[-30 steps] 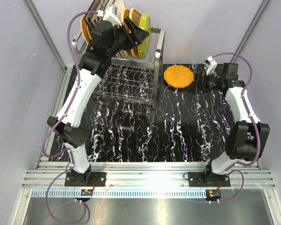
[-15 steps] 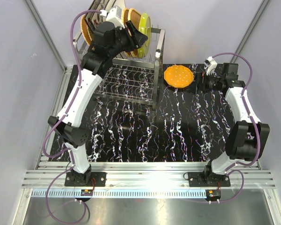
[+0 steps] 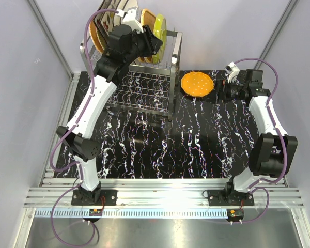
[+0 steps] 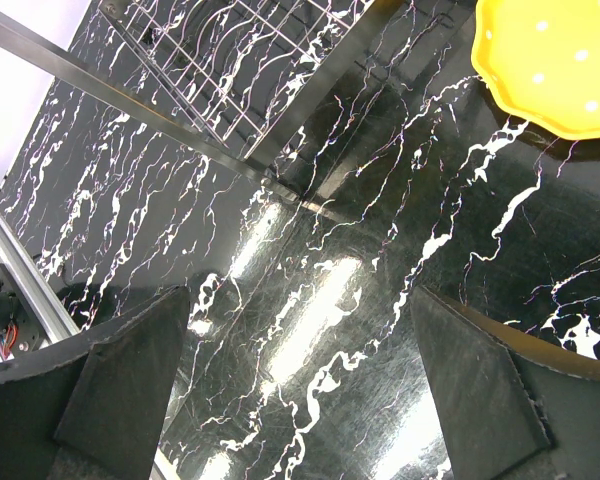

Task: Unload the plates from the dish rack
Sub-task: Grab a plate with the left arm

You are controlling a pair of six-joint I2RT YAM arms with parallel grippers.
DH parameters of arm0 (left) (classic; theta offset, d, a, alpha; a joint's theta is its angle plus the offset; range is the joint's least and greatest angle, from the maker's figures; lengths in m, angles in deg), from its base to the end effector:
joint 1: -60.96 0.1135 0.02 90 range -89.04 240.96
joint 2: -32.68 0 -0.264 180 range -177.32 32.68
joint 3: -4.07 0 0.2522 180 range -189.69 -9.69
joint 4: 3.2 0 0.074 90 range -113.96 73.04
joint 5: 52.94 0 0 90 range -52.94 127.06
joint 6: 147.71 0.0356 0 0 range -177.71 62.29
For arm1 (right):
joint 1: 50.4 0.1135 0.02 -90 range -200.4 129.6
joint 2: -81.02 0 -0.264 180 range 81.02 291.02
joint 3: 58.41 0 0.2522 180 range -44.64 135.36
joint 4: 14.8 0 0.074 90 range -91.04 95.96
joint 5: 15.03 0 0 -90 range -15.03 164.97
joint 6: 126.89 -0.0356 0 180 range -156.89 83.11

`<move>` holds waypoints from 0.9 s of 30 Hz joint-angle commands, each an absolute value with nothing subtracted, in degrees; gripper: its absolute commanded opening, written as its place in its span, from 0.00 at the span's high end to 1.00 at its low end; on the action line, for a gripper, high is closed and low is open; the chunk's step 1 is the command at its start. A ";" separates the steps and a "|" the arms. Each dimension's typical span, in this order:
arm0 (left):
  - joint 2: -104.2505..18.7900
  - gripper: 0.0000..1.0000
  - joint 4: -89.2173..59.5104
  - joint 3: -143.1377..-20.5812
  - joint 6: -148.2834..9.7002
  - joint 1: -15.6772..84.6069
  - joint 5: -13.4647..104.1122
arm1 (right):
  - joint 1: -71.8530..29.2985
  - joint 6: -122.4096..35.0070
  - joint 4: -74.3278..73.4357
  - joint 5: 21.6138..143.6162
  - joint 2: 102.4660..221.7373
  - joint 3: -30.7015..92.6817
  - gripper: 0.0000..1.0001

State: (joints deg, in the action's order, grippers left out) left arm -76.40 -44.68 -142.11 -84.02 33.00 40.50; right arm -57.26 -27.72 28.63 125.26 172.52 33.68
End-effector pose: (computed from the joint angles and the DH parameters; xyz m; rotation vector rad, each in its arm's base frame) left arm 0.3670 -0.1972 0.5068 0.0719 1.7029 -0.7654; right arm 0.3508 -0.0146 0.3142 -0.4694 2.0773 0.8428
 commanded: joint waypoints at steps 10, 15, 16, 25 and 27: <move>-83.16 0.76 -44.73 -142.58 -73.27 33.72 28.89 | -57.08 -28.01 27.08 126.65 170.32 34.46 0.00; -82.12 1.00 -42.46 -141.79 -71.08 33.46 28.80 | -57.17 -28.19 27.17 126.74 170.23 34.72 0.00; -81.67 1.00 -41.66 -141.44 -70.90 33.45 29.24 | -57.17 -28.19 27.17 126.74 170.23 34.63 0.00; -76.58 1.00 -32.96 -140.99 -71.95 33.45 32.23 | -57.17 -28.36 27.35 126.83 170.05 34.81 0.00; -76.48 1.00 -32.17 -142.05 -72.74 33.37 32.49 | -57.17 -28.36 27.35 126.92 170.14 34.90 0.00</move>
